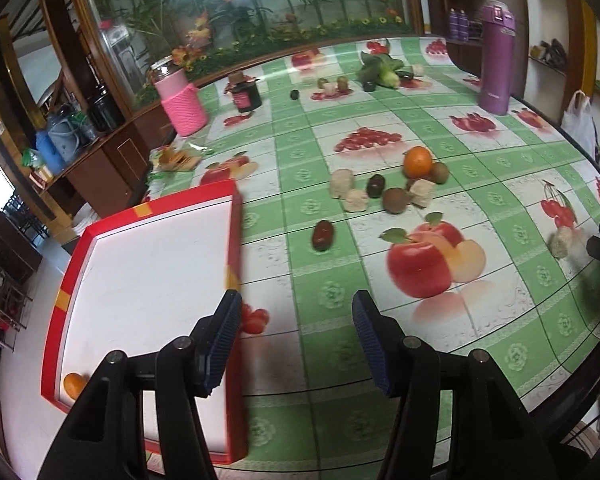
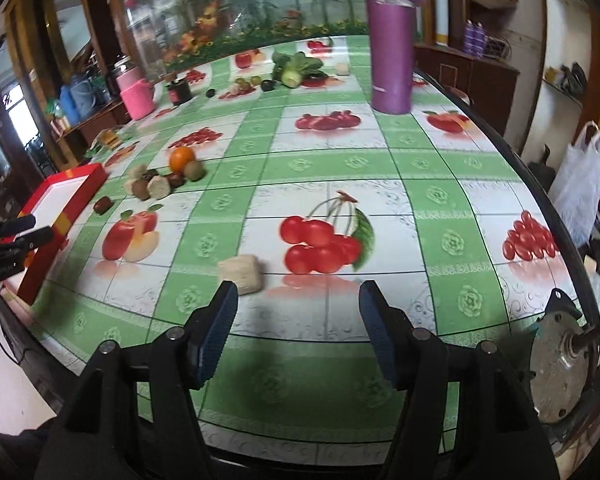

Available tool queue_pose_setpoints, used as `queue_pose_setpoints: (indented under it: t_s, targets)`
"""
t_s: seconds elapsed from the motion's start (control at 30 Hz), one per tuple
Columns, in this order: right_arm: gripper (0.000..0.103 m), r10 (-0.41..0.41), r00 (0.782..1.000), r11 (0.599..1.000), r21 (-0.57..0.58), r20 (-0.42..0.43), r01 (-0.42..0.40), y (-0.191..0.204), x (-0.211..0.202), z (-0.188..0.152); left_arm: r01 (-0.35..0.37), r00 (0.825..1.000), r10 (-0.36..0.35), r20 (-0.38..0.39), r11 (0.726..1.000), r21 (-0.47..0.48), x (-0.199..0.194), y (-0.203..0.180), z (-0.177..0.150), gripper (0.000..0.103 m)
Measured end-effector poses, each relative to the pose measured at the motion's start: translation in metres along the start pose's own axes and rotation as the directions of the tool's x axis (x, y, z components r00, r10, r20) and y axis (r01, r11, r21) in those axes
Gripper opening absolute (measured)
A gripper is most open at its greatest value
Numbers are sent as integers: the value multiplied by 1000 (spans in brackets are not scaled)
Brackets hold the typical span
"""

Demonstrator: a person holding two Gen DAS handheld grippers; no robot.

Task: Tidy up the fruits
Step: 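Grasp a pale cake cube with the right gripper while the left grasps a red date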

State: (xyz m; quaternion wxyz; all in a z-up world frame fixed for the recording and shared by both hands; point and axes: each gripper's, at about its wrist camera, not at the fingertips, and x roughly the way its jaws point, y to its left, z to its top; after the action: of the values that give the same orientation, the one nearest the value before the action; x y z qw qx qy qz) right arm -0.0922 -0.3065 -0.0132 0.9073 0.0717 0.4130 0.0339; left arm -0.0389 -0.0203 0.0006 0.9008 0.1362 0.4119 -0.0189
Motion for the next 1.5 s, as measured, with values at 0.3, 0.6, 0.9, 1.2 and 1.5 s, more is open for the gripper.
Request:
queue_pose_setpoints:
  t_s: [0.3, 0.6, 0.9, 1.2, 1.5]
  targets:
    - [64, 80, 996, 994, -67, -40, -83, 37, 21, 8, -5, 999, 5, -38, 1000, 1, 9, -9, 5, 57]
    - [44, 81, 996, 995, -60, -45, -83, 38, 34, 2, 56, 997, -55, -57, 998, 22, 27, -28, 29, 57]
    - [41, 101, 994, 994, -45, -40, -102, 37, 35, 3, 138, 989, -135, -64, 989, 46, 51, -44, 63, 57]
    - [30, 157, 984, 987, -26, -81, -159, 40, 47, 21, 28, 990, -37, -137, 997, -71, 59, 17, 31, 57]
    - [30, 114, 992, 992, -50, 48, -112, 63, 55, 58, 74, 984, -82, -156, 996, -55, 83, 5, 42, 53]
